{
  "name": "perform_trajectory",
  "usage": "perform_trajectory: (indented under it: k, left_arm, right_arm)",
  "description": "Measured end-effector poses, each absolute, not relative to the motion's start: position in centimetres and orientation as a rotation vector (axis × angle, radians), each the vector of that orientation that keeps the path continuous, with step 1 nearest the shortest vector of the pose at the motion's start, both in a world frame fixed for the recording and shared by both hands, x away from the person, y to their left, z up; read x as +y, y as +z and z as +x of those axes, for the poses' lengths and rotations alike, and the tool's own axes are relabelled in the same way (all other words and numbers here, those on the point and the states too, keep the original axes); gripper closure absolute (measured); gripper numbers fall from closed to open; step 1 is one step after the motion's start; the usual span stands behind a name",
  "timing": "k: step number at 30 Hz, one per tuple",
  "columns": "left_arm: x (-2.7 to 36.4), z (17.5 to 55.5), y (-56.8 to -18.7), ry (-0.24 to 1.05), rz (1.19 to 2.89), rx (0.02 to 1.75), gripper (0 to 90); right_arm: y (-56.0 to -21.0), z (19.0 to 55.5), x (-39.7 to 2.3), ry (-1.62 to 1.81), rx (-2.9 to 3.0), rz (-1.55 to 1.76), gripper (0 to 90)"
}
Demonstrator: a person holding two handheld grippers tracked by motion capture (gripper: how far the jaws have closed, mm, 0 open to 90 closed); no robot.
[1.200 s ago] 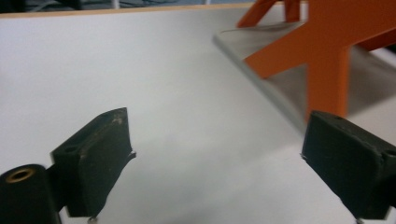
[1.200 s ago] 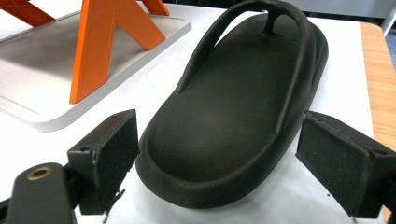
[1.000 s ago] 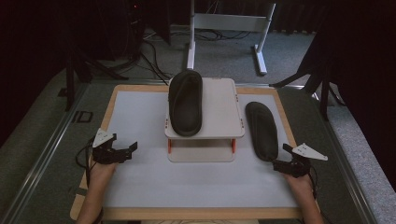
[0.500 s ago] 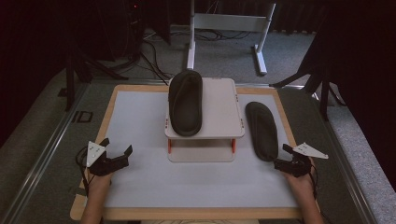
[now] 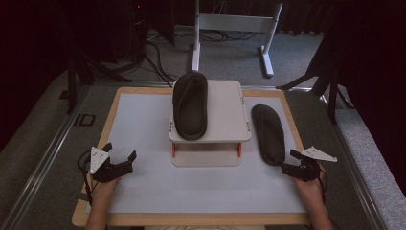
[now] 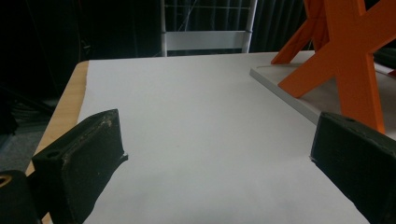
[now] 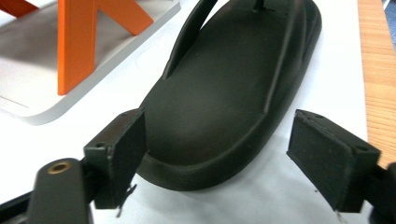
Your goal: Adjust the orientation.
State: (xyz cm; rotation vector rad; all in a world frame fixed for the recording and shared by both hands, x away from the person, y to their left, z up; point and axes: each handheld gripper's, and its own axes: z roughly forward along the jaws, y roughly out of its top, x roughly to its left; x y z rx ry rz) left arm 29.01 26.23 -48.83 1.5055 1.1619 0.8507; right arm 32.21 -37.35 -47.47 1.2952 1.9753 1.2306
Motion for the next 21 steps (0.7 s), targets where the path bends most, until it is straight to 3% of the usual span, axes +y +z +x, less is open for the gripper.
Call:
perform_trajectory:
  k: [21]
  left_arm:
    - [26.0,29.0,-48.8,0.830,1.522,1.145,3.6]
  right_arm:
    - [-44.9,33.2,-39.7,1.168,1.982,1.404,21.8]
